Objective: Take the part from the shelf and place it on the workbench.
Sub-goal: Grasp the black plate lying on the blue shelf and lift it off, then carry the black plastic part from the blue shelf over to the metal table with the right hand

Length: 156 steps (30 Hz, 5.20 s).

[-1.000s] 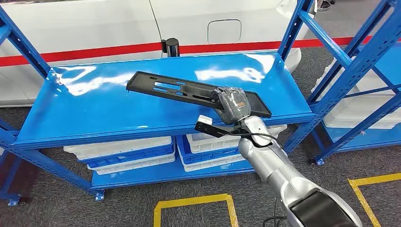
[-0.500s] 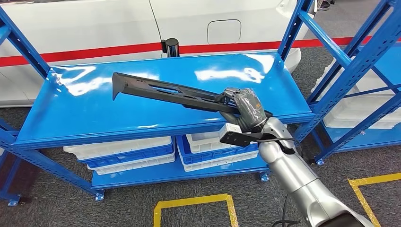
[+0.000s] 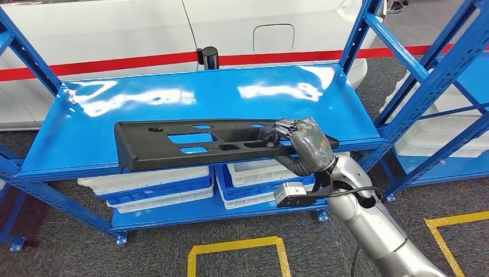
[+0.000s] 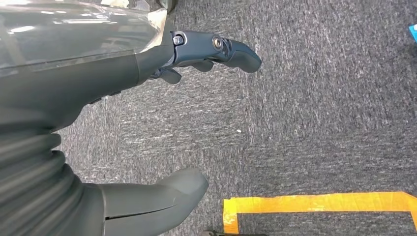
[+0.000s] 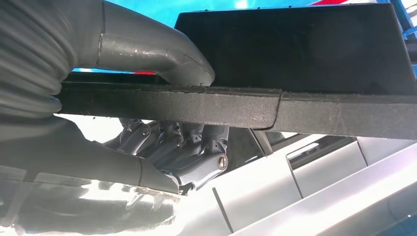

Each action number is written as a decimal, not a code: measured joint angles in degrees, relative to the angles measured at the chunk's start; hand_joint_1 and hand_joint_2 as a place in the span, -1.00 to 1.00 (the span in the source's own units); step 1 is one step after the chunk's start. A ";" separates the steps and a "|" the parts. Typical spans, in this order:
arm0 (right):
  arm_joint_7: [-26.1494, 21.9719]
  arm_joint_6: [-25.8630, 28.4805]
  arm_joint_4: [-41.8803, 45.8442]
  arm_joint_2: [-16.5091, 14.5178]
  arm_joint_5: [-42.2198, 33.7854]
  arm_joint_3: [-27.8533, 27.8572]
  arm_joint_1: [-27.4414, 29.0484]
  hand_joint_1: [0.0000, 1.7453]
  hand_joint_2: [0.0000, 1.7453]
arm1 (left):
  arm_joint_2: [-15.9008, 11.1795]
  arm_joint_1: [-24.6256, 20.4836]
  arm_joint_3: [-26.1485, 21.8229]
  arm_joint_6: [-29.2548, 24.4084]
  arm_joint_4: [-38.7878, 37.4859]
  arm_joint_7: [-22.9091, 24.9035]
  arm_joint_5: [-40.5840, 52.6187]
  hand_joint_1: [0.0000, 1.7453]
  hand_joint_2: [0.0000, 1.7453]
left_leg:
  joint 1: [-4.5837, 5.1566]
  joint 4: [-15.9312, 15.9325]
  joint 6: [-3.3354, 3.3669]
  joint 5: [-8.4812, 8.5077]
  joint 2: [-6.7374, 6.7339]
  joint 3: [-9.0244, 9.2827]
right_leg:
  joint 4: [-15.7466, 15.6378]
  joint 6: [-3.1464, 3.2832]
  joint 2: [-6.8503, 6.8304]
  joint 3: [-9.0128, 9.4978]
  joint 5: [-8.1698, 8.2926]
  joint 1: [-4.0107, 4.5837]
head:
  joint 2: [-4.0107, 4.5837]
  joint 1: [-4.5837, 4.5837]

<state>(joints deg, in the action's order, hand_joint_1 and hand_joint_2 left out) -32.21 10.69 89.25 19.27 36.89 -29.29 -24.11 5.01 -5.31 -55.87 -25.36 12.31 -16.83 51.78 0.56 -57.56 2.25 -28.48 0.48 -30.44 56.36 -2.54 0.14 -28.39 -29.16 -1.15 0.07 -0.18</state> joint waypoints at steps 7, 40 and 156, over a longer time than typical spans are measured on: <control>0.98 -0.49 2.16 0.62 1.00 0.62 0.82 1.00 1.00 | 0.00 0.00 0.00 1.03 0.00 0.35 0.26 -1.00 1.00 | 0.00 0.00 0.00 0.00 0.00 0.00 | 0.00 0.00 0.00 0.00 0.00 0.00 | 0.00 0.00; 1.59 -1.84 2.35 0.65 1.71 1.49 0.79 1.00 1.00 | -0.22 0.00 0.00 1.75 0.00 0.57 0.02 -1.00 1.00 | 0.44 -0.35 0.35 -0.05 0.07 -0.34 | -0.23 -0.60 -0.01 -0.25 0.37 -0.69 | 0.00 -0.02; 3.40 0.02 1.47 -3.21 7.36 7.22 4.30 1.00 1.00 | -0.54 -0.84 -0.04 2.20 0.07 -0.63 0.78 -1.00 1.00 | -1.30 1.59 0.43 2.17 -0.51 -0.05 | 2.41 0.03 -0.29 -6.85 3.57 -0.24 | 0.00 0.42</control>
<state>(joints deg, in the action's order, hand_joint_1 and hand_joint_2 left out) -28.81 10.71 90.72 16.06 44.25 -22.06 -19.81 4.46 -6.15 -55.91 -23.16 12.37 -17.46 52.56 -0.74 -55.97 2.68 -26.31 -0.03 -30.49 58.77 -2.50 -0.15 -35.24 -25.59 -1.39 0.07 0.23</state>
